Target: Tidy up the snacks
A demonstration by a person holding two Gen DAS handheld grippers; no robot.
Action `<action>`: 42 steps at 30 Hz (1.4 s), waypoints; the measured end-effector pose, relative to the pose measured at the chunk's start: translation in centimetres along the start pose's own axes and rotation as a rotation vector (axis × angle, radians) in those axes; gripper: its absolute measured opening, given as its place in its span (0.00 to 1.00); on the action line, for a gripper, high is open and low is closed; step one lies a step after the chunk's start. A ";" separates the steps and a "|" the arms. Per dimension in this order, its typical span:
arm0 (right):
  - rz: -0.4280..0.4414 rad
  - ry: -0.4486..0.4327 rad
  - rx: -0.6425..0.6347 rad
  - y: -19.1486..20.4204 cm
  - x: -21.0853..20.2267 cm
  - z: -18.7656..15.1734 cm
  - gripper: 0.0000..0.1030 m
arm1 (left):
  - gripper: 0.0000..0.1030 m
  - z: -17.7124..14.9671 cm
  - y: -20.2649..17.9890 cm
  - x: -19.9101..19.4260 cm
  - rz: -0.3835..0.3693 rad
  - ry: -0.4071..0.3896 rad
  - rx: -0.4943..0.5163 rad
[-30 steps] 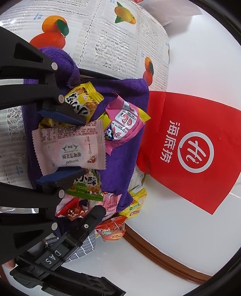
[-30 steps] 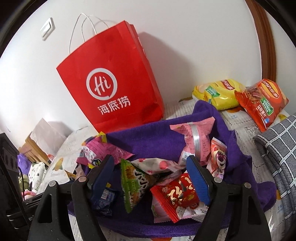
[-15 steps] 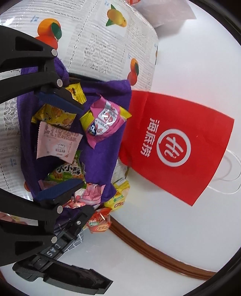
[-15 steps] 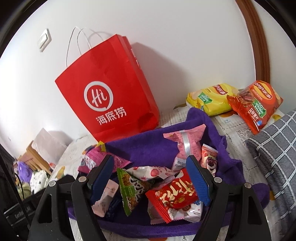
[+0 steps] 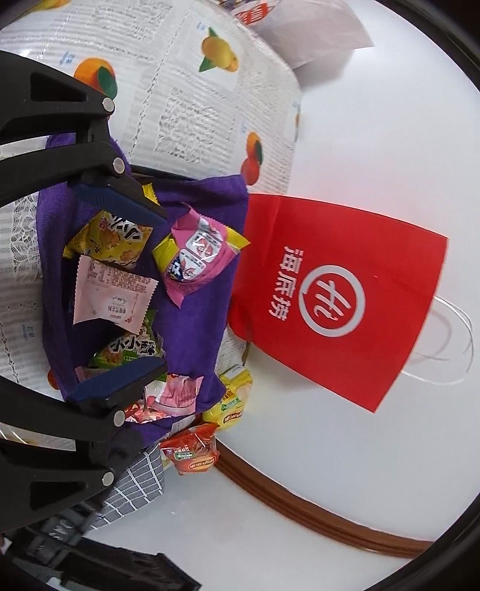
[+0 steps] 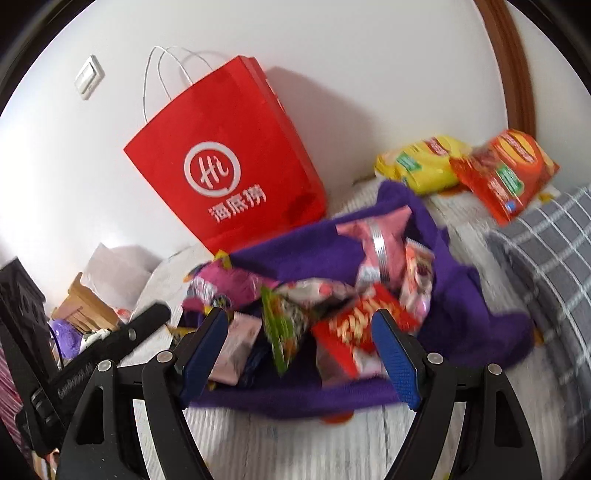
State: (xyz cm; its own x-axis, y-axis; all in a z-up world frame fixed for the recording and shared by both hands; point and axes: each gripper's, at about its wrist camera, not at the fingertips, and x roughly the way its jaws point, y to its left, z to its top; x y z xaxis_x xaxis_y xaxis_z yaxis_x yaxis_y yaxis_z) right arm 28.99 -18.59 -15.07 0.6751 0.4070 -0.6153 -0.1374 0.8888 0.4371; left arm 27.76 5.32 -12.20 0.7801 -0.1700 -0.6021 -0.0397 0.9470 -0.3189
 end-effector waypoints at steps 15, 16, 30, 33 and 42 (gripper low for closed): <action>-0.261 -0.021 -0.097 0.8 -8.7 -4.2 0.93 | 0.75 -2.7 0.2 -5.3 0.012 0.091 0.061; -0.261 -0.023 -0.094 0.9 -9.2 -4.4 0.95 | 0.76 -2.9 0.2 -6.2 0.026 0.093 0.070; -0.332 -0.049 -0.119 5.1 -18.6 -8.3 1.00 | 0.91 -5.4 -2.7 -18.2 0.047 0.036 0.190; -0.365 -0.053 -0.159 6.4 -20.4 -9.5 1.00 | 0.95 -5.8 -3.5 -19.7 0.061 0.027 0.211; -0.357 -0.066 -0.138 7.8 -25.2 -11.8 1.00 | 0.95 -7.5 -4.7 -23.6 0.046 0.020 0.214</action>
State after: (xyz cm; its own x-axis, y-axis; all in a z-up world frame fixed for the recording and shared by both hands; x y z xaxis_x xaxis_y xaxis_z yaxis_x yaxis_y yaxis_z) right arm 2.34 -19.44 -3.84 0.7430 0.0566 -0.6669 0.0214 0.9939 0.1081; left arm 4.85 2.87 -2.02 0.7679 -0.1288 -0.6275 0.0599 0.9897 -0.1298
